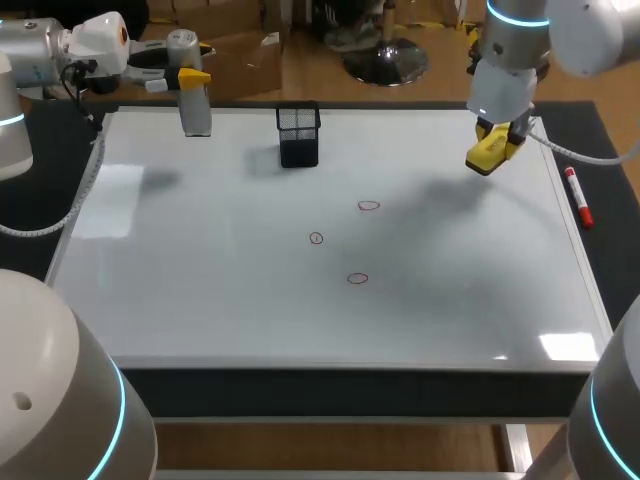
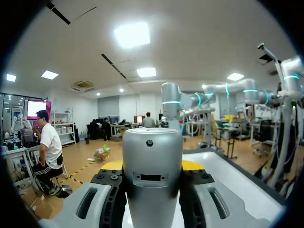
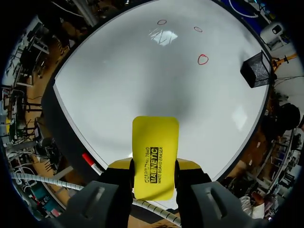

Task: Pick up the inspection probe, press it on each red-marked spot on the whiteboard one by one, put down the probe, pick up the eraser, and wipe off all the red marks.

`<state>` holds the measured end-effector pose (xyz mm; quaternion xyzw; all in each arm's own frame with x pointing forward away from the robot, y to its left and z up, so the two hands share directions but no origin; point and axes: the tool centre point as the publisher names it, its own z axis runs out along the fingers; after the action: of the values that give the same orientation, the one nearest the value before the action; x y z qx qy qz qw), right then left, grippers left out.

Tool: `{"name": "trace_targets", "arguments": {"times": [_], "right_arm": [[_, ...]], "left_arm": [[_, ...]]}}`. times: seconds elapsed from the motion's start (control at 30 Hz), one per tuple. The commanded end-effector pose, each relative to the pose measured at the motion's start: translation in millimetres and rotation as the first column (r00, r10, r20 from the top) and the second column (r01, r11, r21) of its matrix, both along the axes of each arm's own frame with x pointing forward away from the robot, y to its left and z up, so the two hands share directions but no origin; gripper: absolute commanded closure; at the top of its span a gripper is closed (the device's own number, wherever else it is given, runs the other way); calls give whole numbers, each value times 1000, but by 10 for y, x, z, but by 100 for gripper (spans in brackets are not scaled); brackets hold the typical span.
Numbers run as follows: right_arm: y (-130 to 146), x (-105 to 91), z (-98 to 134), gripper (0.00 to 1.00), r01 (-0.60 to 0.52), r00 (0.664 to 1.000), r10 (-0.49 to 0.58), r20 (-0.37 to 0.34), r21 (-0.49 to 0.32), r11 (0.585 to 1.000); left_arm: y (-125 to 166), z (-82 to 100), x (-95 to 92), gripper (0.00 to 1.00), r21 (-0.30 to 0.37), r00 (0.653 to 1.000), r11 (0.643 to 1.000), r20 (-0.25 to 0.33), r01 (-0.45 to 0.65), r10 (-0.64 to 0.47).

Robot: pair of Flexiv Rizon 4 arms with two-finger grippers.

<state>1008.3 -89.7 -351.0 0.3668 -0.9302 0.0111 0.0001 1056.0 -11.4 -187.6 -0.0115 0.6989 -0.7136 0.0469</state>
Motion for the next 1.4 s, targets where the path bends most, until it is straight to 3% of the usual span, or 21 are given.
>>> {"name": "trace_targets", "arguments": {"times": [0.03,0.53,1.07,1.4], "right_arm": [[-5,0,6,100,-2,1000,2,0,-3,1000],[-5,0,6,100,-2,1000,2,0,-3,1000],[-5,0,6,100,-2,1000,2,0,-3,1000],[-5,0,6,100,-2,1000,2,0,-3,1000]], "left_arm": [[4,8,7,100,-1,1000,1000,0,3,-3],[4,8,7,100,-1,1000,1000,0,3,-3],[-356,103,-794,100,-13,999,999,26,31,-31],[-715,36,-1312,100,-51,998,997,-39,50,-52]]}}
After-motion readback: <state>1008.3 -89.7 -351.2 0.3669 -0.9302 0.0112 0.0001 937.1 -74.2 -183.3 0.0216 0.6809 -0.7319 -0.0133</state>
